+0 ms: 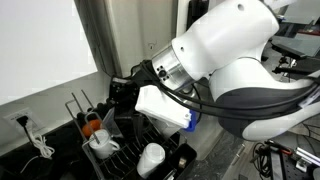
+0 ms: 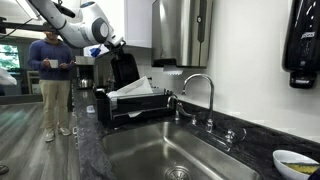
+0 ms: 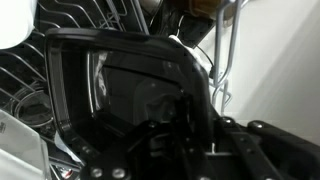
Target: Move the black bowl from the dish drainer to the sink
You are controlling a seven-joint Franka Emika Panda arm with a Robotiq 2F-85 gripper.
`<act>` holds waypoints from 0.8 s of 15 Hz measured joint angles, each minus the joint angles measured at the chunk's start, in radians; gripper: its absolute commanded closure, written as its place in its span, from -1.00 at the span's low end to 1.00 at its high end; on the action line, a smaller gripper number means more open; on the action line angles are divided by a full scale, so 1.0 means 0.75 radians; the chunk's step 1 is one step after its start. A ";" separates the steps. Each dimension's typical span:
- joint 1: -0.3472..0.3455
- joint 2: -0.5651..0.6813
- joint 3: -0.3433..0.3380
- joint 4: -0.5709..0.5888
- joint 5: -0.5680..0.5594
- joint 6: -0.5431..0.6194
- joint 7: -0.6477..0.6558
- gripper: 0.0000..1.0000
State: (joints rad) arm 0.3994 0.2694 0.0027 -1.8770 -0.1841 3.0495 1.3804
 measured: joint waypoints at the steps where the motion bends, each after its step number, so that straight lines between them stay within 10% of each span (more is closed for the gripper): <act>1: -0.032 -0.009 0.044 -0.014 0.062 0.009 -0.076 0.89; 12: -0.428 -0.047 0.415 -0.028 0.477 0.017 -0.608 0.89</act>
State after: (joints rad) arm 0.0786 0.2341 0.3139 -1.8978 0.1734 3.0622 0.9245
